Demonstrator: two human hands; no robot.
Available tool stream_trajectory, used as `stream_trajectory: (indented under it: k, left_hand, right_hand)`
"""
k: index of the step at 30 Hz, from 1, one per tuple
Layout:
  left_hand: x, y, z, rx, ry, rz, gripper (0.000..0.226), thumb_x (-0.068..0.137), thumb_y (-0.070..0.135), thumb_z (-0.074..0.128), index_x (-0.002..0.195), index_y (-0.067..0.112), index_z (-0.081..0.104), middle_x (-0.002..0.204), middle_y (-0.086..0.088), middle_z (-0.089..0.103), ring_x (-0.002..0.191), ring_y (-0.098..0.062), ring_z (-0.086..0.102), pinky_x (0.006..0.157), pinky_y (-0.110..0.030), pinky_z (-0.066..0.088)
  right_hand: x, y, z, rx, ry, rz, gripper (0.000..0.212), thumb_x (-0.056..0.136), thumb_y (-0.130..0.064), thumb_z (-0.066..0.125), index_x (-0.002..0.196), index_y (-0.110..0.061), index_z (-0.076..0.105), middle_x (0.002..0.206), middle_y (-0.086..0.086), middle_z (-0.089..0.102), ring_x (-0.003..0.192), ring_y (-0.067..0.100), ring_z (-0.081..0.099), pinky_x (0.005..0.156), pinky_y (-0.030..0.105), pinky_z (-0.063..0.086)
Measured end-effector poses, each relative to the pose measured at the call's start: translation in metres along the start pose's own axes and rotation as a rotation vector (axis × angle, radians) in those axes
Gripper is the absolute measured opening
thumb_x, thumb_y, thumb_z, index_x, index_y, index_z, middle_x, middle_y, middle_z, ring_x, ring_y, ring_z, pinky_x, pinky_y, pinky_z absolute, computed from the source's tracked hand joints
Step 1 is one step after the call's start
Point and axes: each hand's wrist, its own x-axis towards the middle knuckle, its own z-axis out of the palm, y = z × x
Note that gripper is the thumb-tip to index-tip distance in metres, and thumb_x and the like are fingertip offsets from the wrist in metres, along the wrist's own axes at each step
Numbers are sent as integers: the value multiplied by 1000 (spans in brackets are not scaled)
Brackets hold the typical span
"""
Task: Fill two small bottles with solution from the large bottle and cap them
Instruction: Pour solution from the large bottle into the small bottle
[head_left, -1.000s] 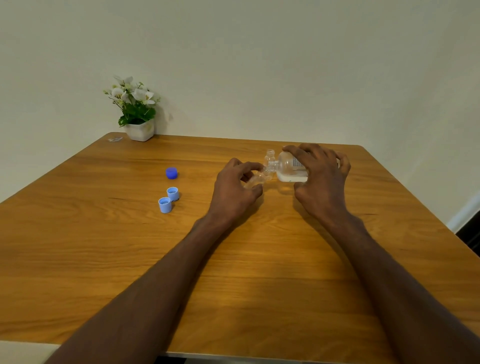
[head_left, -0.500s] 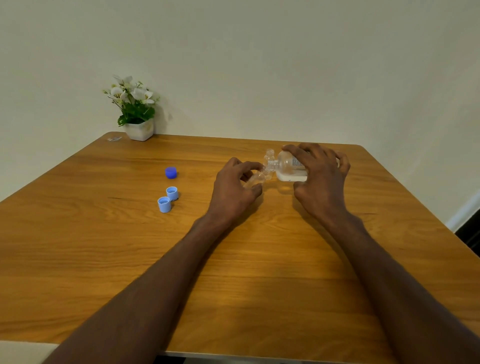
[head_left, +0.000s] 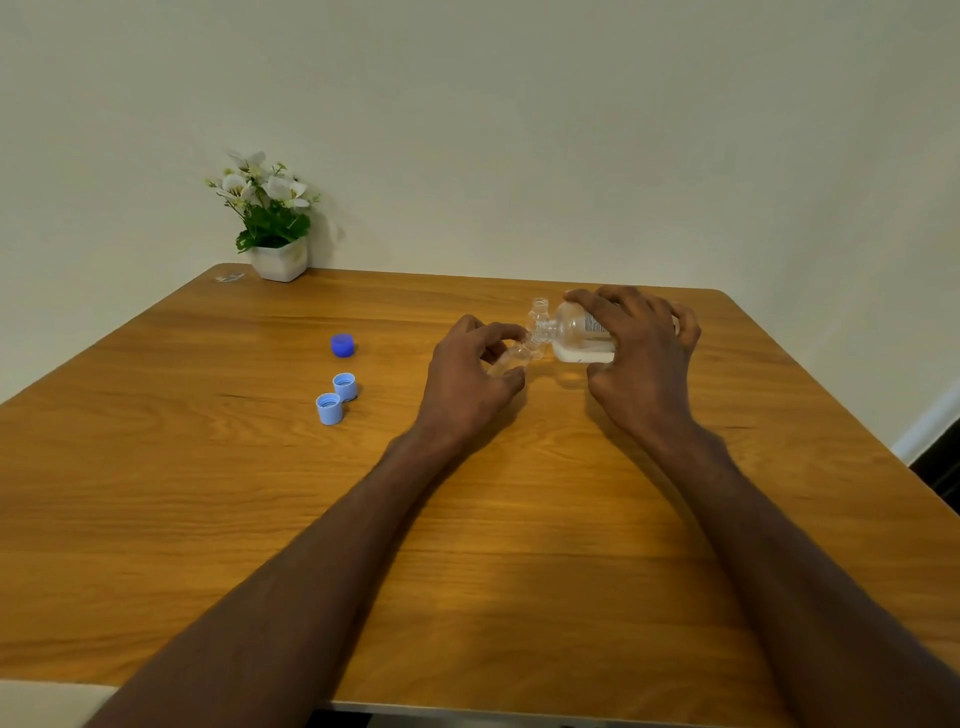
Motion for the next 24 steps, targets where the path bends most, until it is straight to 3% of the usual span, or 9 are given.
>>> stream_trajectory:
  k: [14,24]
  left_hand:
    - [-1,2,0,-10,-1,0,47,80,17,81,125,23,73,105,2,59,94,-10,62,80,-36,59]
    - [0,1,-1,-6,-6,2,47,81,18,82,126,24,71,105,4,58,95,-7,62,80,-30,59]
  right_hand:
    - [0,-1,-2,7,11,-9,91,63,-3,79,143,-40,55,142,-6,56,135,21,45,111,40,16]
    - [0,-2,-3,17,13,-12,90,63,-3,80,143,-39,56,141,-5,56,135,21,45,112,43,18]
